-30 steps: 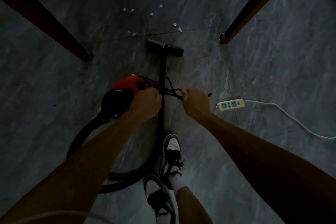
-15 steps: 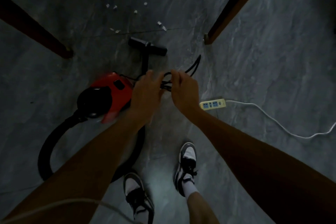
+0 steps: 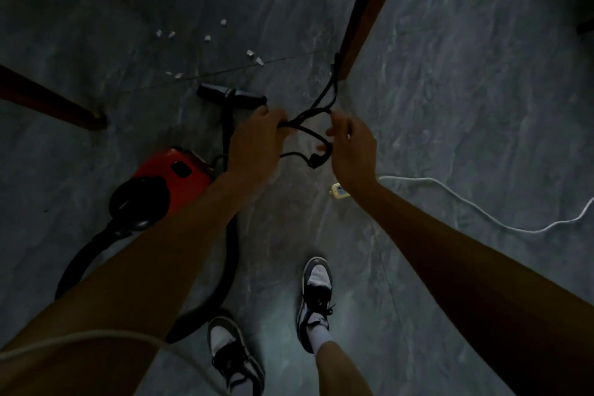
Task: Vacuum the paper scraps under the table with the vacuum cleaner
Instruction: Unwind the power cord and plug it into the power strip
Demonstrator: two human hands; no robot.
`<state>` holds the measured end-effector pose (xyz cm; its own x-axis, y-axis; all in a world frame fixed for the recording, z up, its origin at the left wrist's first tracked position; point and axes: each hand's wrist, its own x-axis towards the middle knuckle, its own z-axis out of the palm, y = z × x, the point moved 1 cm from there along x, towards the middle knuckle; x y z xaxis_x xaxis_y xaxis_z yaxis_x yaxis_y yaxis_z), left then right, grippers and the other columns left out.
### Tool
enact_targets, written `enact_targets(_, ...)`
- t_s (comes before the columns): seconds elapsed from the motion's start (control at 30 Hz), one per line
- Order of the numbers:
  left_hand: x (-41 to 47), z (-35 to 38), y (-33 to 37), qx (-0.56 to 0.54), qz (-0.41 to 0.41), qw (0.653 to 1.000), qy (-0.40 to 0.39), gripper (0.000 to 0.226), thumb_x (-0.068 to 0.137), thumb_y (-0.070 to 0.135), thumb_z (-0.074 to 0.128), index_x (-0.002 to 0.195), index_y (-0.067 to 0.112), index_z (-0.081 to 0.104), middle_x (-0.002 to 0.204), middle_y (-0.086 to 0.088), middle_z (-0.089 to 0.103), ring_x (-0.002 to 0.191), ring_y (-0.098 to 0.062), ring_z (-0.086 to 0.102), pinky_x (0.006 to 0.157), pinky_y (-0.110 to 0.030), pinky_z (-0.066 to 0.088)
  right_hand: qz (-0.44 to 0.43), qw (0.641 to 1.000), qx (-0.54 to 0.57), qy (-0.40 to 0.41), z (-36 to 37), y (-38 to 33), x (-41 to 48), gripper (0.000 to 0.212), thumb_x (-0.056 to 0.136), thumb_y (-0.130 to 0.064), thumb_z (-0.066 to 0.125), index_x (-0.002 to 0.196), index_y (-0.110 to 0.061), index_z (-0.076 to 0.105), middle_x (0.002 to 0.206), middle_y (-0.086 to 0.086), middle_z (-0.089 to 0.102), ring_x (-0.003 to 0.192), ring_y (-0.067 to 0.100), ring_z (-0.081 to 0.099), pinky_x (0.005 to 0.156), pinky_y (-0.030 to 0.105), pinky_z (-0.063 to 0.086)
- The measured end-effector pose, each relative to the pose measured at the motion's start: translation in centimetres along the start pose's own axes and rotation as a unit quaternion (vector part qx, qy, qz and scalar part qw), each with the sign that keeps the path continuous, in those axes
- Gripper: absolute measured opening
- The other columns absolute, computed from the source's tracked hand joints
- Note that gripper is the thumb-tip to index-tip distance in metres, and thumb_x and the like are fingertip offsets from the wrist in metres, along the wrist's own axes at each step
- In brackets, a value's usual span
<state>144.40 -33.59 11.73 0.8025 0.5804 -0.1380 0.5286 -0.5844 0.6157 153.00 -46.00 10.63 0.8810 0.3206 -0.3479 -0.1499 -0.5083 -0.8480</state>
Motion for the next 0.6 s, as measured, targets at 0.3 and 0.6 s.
enact_targets(0.3,0.4,4.0,4.3,-0.091,-0.158,0.981,0.069,0.035,0.098,0.019,0.043,0.131,0.008,0.048,0.133,-0.014,0.050,0.123,-0.027,0.048,0.104,-0.040,0.041,0.120,0.977,0.174,-0.013,-4.1,-1.2,1.8,0.034,0.101,-0.036,0.041,0.087,-0.007,0.050,0.071,0.007,0.057,0.056,0.018,0.066,0.060,0.035,0.058)
enact_targets(0.6,-0.8,7.2,6.1,-0.083,0.005,0.995,-0.056,0.037,0.096,0.013,0.049,0.133,0.013,0.053,0.114,-0.013,0.065,0.097,-0.025,0.065,0.081,-0.026,0.047,0.203,0.933,0.295,-0.047,-5.1,-0.4,3.3,0.029,0.095,-0.024,0.057,0.110,0.002,0.057,0.090,0.013,0.067,0.075,0.021,0.070,0.066,0.030,0.060)
